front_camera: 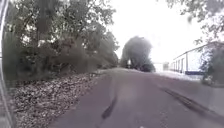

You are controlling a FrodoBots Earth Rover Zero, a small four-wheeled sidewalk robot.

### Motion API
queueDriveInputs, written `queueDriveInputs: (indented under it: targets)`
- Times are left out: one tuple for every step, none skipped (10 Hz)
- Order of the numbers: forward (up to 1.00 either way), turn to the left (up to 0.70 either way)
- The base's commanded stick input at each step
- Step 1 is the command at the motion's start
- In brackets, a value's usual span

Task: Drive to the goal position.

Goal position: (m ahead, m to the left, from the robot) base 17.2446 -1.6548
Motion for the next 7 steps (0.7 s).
queueDriveInputs:
  targets:
    - [0.70,0.01]
    - [0.70,0.01]
    - [0.70,0.01]
    - [0.70,0.01]
    - [0.70,0.01]
    - [0.70,0.01]
    - [0.70,0.01]
